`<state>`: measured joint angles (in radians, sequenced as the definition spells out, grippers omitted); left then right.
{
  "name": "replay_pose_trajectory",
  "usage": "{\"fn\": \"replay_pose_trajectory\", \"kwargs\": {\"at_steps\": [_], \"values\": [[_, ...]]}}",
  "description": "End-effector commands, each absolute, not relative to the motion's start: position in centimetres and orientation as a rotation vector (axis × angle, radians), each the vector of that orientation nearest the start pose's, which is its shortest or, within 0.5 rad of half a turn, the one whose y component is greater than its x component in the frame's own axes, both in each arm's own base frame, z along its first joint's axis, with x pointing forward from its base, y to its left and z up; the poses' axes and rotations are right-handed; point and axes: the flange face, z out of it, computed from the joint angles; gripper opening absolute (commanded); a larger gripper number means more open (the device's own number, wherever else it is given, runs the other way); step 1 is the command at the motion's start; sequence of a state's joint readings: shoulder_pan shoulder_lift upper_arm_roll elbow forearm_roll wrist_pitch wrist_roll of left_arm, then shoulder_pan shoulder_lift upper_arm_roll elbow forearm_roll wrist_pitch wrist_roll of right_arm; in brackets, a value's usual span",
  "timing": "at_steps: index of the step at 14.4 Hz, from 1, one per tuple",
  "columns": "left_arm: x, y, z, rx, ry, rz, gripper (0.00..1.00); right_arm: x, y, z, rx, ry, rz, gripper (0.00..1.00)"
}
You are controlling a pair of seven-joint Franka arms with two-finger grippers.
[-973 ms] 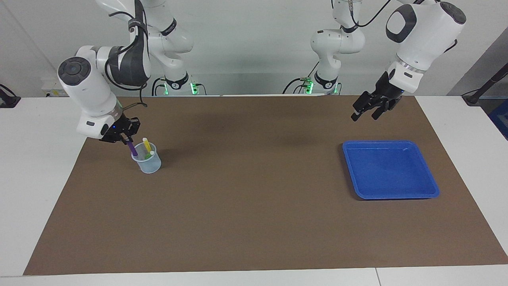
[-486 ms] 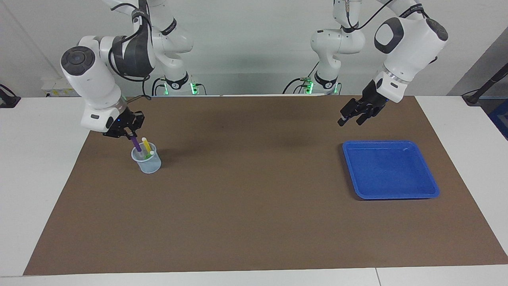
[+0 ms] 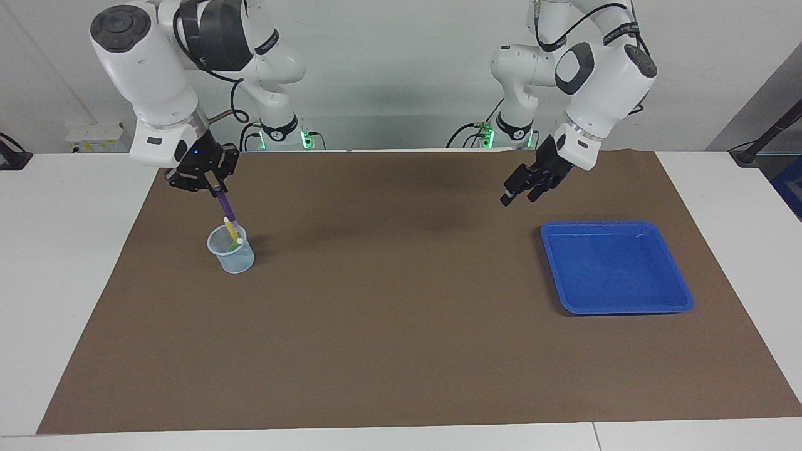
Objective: Right arm passes pens to left for tray arrangement
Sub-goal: 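Lift the purple pen with the right gripper while the left gripper approaches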
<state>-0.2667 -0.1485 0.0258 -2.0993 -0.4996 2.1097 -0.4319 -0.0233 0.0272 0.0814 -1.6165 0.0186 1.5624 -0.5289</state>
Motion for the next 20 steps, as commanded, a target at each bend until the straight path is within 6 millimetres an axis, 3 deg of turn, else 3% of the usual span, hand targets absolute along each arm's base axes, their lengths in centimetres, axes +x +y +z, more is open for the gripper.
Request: {"fn": "replay_pose_trajectory", "kwargs": {"at_steps": [1, 2, 4, 7, 11, 13, 16, 20], "values": [[49.9, -14.4, 50.3, -3.569, -1.093, 0.088, 0.99, 55.7, 4.4, 60.2, -2.898, -0.745, 0.065, 0.0], [50.0, -14.7, 49.8, -3.525, -1.256, 0.107, 0.98, 55.7, 5.1, 60.3, -2.873, -0.669, 0.047, 0.0], [49.5, -16.7, 49.5, -3.546, -1.327, 0.128, 0.98, 55.7, 6.9, 60.5, -2.823, -0.512, 0.039, 0.0], [49.3, -18.0, 49.3, -3.543, -1.49, 0.19, 0.98, 56.0, 9.3, 60.9, -2.703, -0.278, 0.01, 0.0], [48.4, -19.7, 48.2, -3.54, -1.768, 0.285, 1.0, 56.1, 14.6, 61.3, -2.577, -0.03, -0.061, 0.0], [47.5, -21.4, 47.6, -3.533, -1.871, 0.278, 1.0, 55.5, 16.2, 60.3, -2.501, 0.118, -0.096, 0.0], [46.6, -23.4, 47.6, -3.479, -2.049, 0.328, 0.99, 54.4, 18.2, 58.5, -2.393, 0.225, -0.194, 0.0], [45.6, -25.9, 47.8, -3.356, -2.292, 0.418, 0.93, 53.9, 21.9, 58.7, -2.325, 0.342, -0.292, 0.0]]}}
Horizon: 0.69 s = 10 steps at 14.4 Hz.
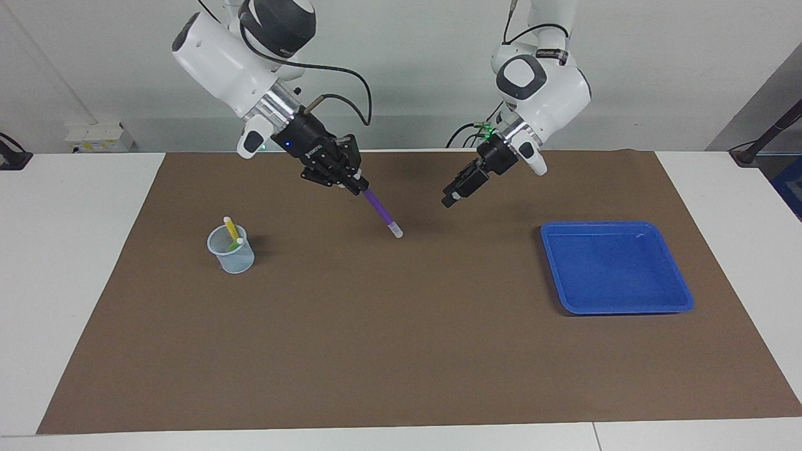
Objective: Right arm passes pens to left for tray arrangement
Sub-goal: 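Lift the purple pen with the right gripper while the left gripper approaches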
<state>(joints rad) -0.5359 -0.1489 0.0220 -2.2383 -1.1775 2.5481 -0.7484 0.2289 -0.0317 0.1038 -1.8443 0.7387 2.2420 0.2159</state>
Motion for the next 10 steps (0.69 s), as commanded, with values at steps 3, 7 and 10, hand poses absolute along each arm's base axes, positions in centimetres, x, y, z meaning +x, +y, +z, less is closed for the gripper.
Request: {"fn": "replay_pose_trajectory", "kwargs": {"at_steps": [3, 7, 10], "values": [[44.4, -28.9, 47.9, 1.746, 1.277, -0.192, 0.96, 53.2, 23.7, 57.8, -2.283, 0.365, -0.325, 0.0], [44.2, -30.6, 49.2, 1.721, 1.276, -0.22, 0.98, 52.8, 24.5, 57.1, -2.286, 0.364, -0.334, 0.0], [45.3, -31.7, 50.7, 1.672, 1.294, -0.223, 0.98, 52.8, 24.5, 56.9, -2.289, 0.365, -0.333, 0.0]]}}
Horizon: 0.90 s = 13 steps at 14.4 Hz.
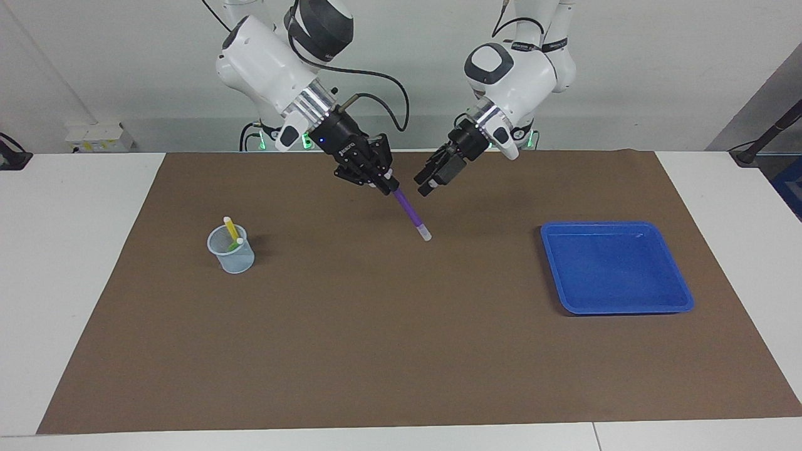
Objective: Right arm passes pens to left for tray arrangement
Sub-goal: 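Lift the purple pen with the right gripper while the left gripper approaches, then close the left gripper on the purple pen held by the right gripper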
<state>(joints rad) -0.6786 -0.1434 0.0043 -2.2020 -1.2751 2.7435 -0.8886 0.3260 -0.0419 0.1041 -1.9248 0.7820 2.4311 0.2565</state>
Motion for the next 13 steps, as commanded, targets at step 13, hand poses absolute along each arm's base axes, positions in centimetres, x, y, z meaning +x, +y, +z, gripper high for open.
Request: {"fn": "replay_pose_trajectory", "kwargs": {"at_steps": [13], "values": [[48.4, -34.0, 51.1, 1.529, 1.389, -0.165, 0.96, 52.8, 24.5, 56.9, -2.288, 0.363, -0.332, 0.0]]}}
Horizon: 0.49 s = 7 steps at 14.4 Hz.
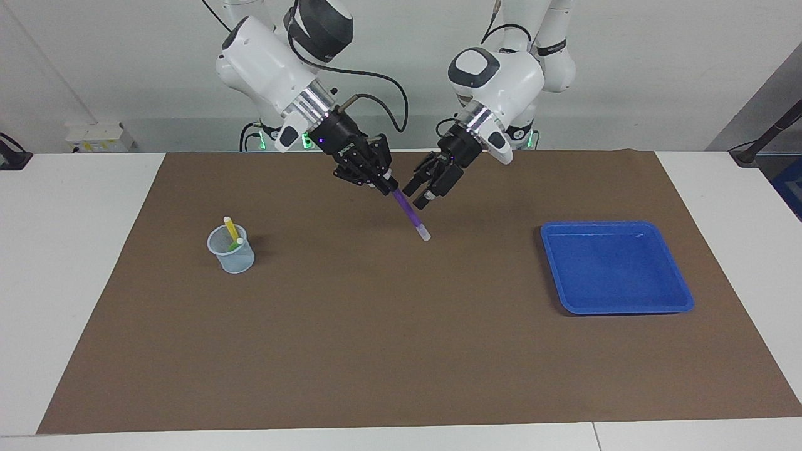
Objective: Right arm passes pens to left for tray arrangement
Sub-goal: 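Close the left gripper on the purple pen held by the right gripper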
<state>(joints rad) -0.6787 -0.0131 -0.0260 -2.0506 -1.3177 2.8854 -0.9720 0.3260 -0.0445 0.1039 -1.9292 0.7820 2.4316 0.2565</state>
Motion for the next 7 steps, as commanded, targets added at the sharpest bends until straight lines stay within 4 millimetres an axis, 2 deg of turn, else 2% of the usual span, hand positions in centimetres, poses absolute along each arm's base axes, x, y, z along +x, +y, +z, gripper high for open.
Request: {"fn": "replay_pose_trajectory", "kwargs": {"at_steps": [1, 7], "values": [[48.52, -34.37, 51.04, 1.53, 1.387, -0.167, 0.95, 52.71, 24.49, 56.94, -2.289, 0.363, -0.332, 0.0], [49.32, -34.18, 50.52, 1.524, 1.402, -0.153, 0.91, 52.71, 24.9, 56.72, -2.29, 0.358, -0.332, 0.0]]}}
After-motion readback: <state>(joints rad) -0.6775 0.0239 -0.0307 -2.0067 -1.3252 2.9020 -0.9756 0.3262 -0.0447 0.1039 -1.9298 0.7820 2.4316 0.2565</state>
